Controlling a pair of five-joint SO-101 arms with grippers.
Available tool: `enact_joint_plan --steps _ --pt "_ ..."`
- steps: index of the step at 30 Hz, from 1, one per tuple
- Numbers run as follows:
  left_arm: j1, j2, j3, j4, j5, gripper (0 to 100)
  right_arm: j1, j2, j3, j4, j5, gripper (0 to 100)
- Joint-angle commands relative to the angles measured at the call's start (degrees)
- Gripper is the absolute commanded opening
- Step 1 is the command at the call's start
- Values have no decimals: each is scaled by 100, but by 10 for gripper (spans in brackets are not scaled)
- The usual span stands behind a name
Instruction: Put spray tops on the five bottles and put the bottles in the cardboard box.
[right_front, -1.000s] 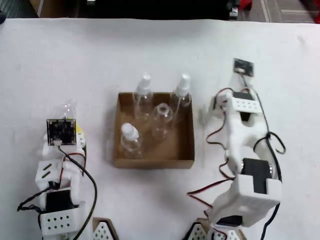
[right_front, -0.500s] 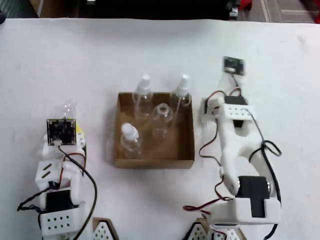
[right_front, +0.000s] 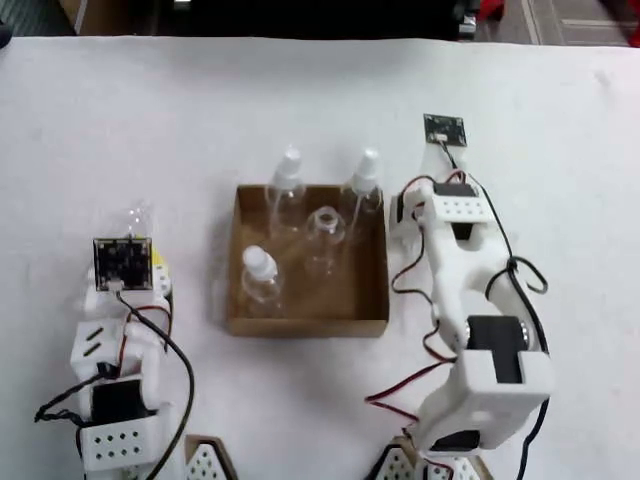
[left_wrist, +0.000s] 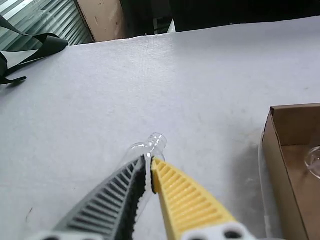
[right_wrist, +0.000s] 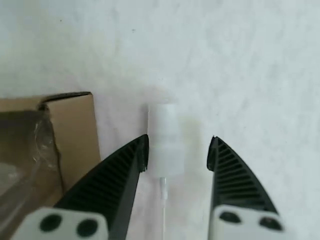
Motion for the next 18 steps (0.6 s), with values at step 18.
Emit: enact_joint_plan --steps 18 --pt "57 -110 -70 -132 -79 25 567 171 -519 391 44 60"
